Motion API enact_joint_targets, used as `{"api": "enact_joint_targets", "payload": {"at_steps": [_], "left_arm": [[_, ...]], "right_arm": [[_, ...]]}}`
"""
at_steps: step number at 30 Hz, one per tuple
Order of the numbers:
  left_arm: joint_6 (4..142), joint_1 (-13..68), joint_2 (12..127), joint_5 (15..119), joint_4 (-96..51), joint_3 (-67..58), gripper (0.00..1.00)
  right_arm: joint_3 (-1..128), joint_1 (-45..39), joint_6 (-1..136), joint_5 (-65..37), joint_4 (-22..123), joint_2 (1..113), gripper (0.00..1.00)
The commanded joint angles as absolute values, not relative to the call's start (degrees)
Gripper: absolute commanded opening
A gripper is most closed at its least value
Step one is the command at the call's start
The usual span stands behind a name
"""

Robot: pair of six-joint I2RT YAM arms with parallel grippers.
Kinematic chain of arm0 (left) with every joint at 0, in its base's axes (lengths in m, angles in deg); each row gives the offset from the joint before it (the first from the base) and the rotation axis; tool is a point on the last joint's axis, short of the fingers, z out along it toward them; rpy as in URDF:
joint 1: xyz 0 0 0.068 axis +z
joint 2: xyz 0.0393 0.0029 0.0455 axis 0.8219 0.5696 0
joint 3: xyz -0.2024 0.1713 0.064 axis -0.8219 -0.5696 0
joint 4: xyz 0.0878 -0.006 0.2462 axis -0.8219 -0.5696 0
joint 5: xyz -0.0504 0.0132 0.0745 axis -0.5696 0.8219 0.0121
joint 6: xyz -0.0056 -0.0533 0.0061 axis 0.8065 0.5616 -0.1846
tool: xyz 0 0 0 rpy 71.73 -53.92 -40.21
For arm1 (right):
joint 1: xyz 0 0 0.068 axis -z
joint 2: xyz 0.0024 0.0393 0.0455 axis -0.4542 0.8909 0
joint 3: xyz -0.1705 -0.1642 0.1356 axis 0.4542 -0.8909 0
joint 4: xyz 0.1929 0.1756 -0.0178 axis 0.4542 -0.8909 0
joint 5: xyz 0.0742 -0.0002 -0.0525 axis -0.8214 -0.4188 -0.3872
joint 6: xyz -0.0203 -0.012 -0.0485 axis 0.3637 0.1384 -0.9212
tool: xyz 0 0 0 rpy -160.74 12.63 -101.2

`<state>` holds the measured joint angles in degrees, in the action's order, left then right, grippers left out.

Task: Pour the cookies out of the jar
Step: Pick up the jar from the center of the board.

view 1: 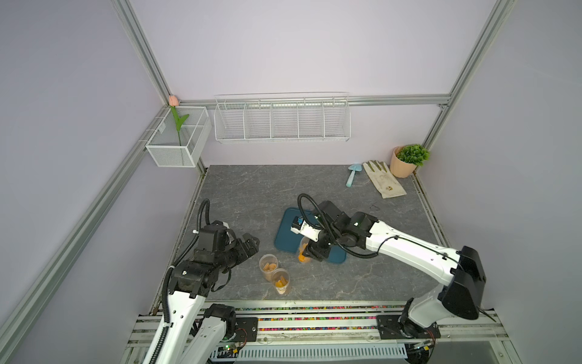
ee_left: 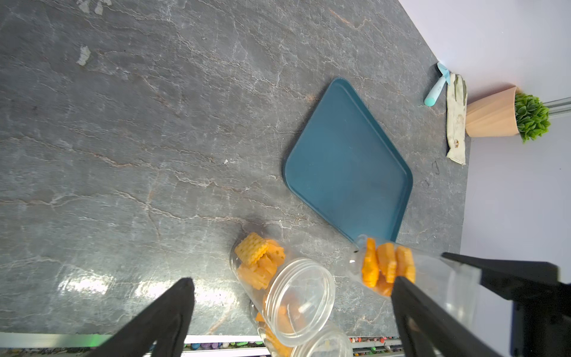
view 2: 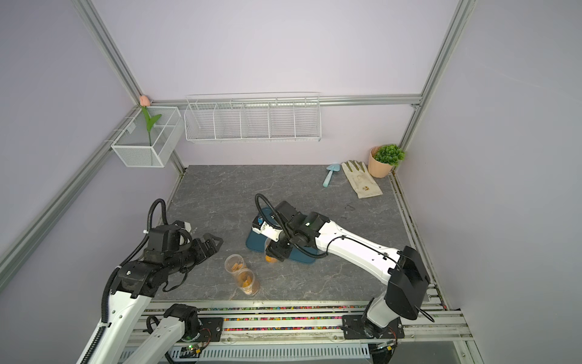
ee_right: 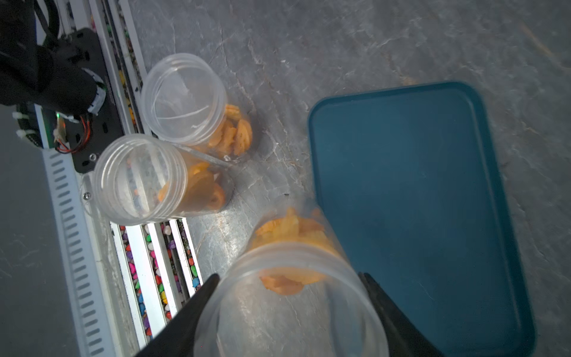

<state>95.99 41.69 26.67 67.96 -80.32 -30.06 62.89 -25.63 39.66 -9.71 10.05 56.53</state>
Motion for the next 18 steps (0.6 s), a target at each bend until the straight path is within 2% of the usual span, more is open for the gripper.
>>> {"api": "enact_joint_targets", "payload": {"at_steps": [1,10,18], "left_arm": [[96.4,41.6,27.9,67.7,-79.0,-28.7,0.99],[96.1,41.5,34.6,65.1,-76.2,-25.5,0.99],[103.5,41.6,41.1,53.0,-63.3,-23.7,0.99]], "right_arm": [[61.1,-22.8,44.6,-11.7,11.6,53.2,0.67],[55.4,-12.3,56.2,-14.4,13.4,46.1,0.68],[52.9,-3.8,70.0,-20.6,19.2,42.1,0.68]]}}
